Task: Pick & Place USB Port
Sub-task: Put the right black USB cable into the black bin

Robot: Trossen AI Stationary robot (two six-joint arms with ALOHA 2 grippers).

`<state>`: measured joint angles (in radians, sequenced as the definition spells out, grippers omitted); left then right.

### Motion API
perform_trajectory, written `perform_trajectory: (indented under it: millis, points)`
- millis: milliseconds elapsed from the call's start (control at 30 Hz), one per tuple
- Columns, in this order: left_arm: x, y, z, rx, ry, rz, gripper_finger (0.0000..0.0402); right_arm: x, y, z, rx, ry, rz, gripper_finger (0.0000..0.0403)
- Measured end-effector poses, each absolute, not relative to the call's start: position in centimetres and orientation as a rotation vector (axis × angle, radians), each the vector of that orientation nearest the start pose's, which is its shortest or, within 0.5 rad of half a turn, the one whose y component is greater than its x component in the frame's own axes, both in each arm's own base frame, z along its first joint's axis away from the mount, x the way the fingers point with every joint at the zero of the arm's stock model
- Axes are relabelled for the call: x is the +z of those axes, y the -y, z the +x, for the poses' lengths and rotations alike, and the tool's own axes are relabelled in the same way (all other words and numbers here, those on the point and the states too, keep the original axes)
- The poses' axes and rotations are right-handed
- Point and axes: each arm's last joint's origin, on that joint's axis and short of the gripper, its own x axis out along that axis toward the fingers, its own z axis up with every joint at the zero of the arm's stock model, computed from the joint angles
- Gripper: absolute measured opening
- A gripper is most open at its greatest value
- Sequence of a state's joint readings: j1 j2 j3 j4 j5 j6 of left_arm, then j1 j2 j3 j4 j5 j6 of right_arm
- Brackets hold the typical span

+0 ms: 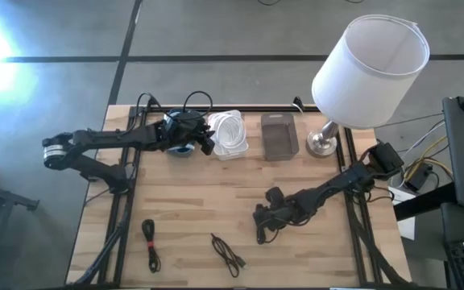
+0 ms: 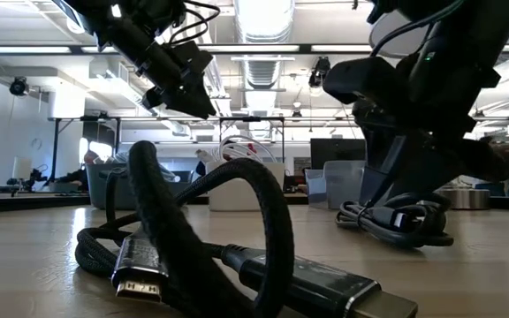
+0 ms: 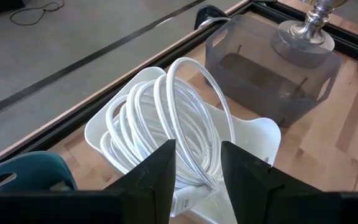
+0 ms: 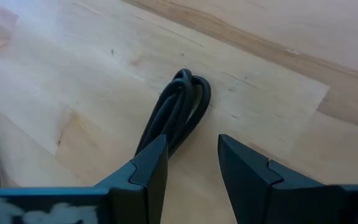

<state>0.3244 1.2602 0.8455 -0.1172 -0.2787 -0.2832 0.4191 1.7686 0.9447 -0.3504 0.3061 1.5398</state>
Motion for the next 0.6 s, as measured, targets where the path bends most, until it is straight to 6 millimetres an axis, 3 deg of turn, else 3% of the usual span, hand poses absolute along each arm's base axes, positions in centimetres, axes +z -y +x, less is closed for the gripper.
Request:
perform_trajectory:
  millis: [300, 600]
  points:
    - [26.3, -9.4, 25.3, 0.662, -0.453, -0.283, 0.0131, 14.4, -12.0, 29.6, -0.709, -0.85, 0.945, 0.0137]
    - [26.2, -9.3, 25.3, 0.664, -0.455, -0.29, 0.0131, 13.3, -11.7, 30.3, -0.743, -0.839, 1.006, 0.0137]
